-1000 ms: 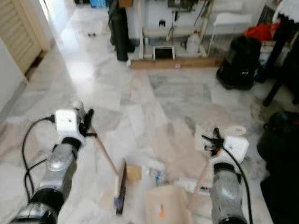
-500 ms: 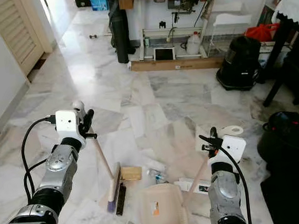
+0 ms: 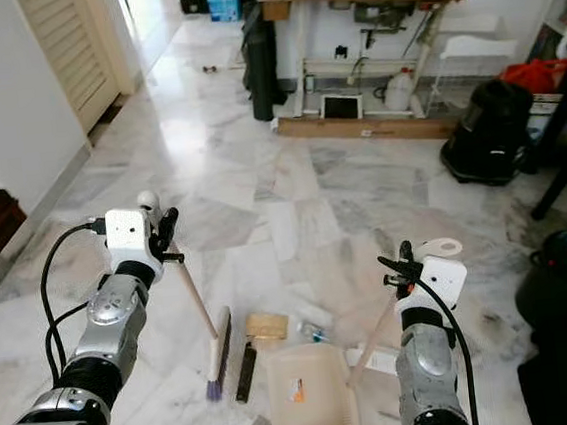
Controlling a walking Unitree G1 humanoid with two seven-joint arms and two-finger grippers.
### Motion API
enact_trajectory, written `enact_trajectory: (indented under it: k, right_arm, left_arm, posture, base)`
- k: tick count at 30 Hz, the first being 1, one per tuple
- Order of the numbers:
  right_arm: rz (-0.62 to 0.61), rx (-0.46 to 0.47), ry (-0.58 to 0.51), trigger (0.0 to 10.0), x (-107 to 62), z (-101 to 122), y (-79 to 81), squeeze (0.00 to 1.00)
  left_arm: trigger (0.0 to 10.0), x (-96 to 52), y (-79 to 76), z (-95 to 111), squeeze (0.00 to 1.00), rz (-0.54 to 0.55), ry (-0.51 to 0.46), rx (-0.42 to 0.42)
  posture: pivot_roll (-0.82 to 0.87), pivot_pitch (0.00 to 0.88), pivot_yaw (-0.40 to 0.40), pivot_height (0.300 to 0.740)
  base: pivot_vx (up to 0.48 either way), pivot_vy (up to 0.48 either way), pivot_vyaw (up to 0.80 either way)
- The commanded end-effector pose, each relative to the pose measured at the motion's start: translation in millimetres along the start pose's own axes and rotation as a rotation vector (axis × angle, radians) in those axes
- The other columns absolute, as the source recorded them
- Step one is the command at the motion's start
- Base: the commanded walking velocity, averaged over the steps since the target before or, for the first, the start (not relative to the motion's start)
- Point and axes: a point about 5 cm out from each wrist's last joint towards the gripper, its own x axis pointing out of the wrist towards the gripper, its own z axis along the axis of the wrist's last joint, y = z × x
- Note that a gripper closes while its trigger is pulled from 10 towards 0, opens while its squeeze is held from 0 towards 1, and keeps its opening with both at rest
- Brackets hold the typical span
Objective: Sweep floor
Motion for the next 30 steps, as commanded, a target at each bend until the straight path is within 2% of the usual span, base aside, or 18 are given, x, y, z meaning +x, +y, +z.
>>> enact_trajectory:
  k: [1,11,30]
  right_arm:
    - [-0.011,0.006,-0.027,10.0,2.7,5.7,-2.8,0.0]
    - [-0.016,0.015,-0.025,10.0,3.2,5.6,-2.6,0.0]
    - [-0.024,0.018,-0.029,10.0,3.2,6.0,-3.7,0.0]
  left_arm:
    - [10.0,6.1,-1.2,13.0,0.0,-0.009,-0.053,0.001]
    - [10.0,8.0,-2.1,15.9,0.0,-0.011,-0.063,0.0]
    - [10.0,9.9,-10.5,21.1,0.0,-0.053,-0.091,-0.003]
  posture:
    - [0.09,0.006,-0.007,0.74]
    - [0.09,0.003,-0.004,0.74]
    - [0.09,0.005,0.0,0.74]
  base:
    - [0.0,0.296,0.0]
    - [0.0,0.297,0.0]
    - [0.0,0.0,0.0]
